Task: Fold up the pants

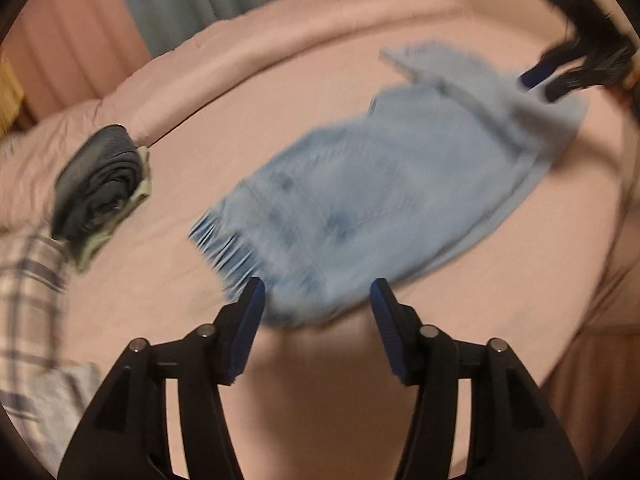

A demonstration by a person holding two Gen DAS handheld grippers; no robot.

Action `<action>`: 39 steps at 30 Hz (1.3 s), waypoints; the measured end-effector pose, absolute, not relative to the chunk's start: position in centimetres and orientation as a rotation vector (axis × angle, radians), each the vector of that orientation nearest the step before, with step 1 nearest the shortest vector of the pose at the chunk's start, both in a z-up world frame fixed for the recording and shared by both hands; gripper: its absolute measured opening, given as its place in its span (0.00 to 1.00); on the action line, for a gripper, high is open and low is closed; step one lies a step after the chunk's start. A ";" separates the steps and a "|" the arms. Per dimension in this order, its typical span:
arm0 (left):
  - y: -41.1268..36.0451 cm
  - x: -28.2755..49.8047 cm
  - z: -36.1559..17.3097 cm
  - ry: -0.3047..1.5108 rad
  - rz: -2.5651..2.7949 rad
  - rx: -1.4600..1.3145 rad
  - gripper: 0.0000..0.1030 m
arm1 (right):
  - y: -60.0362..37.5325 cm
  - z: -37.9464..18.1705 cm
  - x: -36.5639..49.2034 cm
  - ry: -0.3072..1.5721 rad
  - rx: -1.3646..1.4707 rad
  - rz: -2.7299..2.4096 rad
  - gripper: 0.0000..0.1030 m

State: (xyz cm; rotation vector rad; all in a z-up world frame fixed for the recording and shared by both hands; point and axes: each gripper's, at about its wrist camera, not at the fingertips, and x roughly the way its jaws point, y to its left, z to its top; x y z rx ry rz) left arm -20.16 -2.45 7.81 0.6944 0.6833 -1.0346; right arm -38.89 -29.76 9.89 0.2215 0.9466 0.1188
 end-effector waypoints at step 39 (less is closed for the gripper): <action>-27.9 -37.8 1.9 0.865 -1.456 0.668 0.07 | -41.3 8.9 -54.5 0.474 0.873 -0.677 0.05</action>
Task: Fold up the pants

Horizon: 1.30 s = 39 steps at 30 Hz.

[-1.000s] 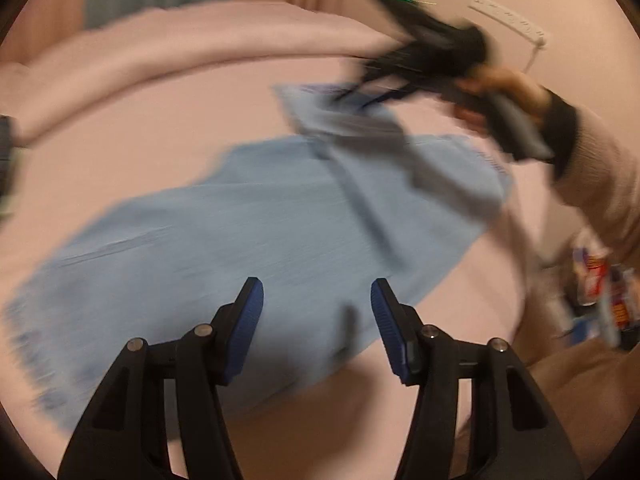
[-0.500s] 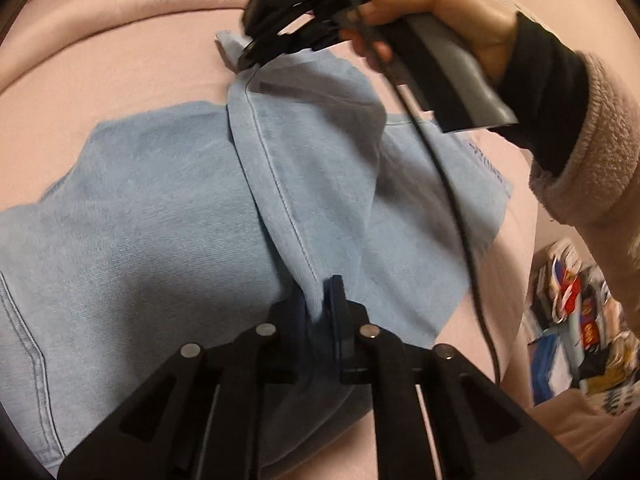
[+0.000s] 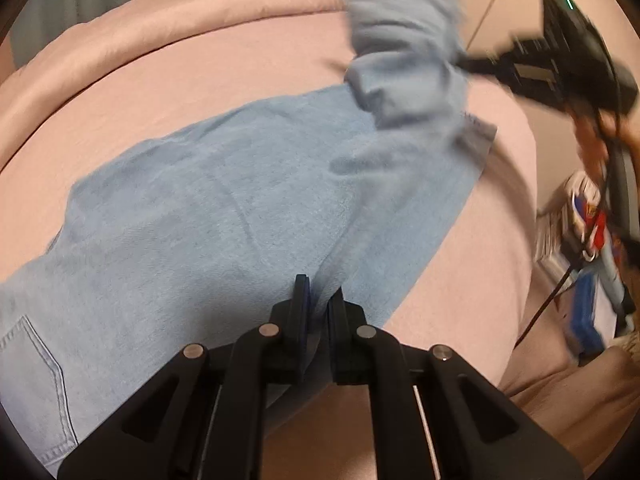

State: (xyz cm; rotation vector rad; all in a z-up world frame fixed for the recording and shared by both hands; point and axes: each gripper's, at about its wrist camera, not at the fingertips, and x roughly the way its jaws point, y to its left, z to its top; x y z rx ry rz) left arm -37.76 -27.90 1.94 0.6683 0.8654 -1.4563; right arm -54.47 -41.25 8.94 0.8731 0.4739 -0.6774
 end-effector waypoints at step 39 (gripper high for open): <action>-25.2 -33.8 4.7 0.796 -1.473 0.685 0.29 | -44.0 2.6 -64.2 0.442 1.091 -0.896 0.44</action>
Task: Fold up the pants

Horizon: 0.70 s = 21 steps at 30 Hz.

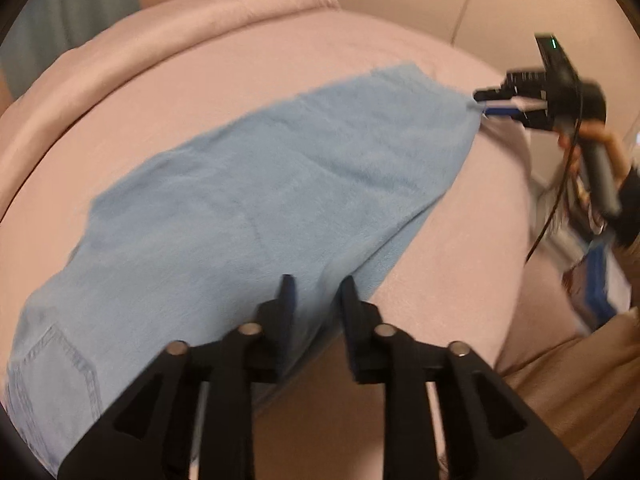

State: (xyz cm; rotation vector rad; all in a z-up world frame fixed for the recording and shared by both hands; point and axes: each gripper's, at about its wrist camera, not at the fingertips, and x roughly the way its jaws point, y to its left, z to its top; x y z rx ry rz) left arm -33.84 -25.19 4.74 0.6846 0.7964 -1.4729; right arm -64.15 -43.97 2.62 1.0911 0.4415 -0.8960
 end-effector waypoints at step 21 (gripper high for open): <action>-12.3 -12.4 3.3 0.965 -0.831 0.154 0.16 | -30.2 3.3 -45.7 0.876 0.422 -0.305 0.27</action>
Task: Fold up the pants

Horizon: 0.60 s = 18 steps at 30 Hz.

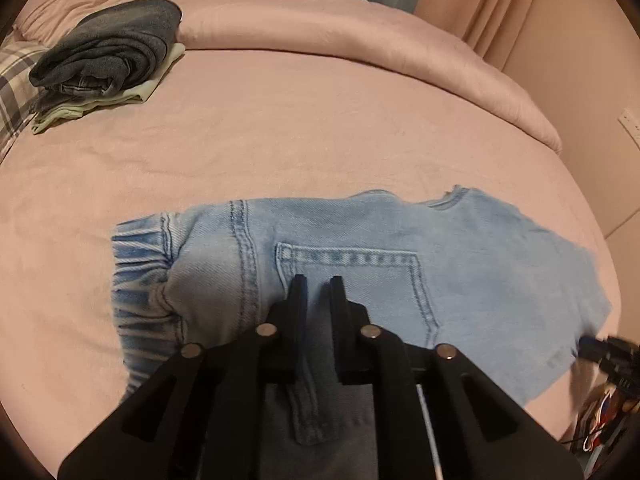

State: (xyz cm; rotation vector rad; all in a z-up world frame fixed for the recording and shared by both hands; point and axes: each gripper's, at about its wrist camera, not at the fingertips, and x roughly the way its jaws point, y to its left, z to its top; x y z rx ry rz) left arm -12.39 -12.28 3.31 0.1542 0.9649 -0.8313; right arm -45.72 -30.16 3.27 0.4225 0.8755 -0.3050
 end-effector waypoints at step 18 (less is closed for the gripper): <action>-11.4 -18.4 3.7 0.938 -0.885 0.171 0.69 | -34.1 2.7 -48.6 0.654 0.736 -0.257 0.46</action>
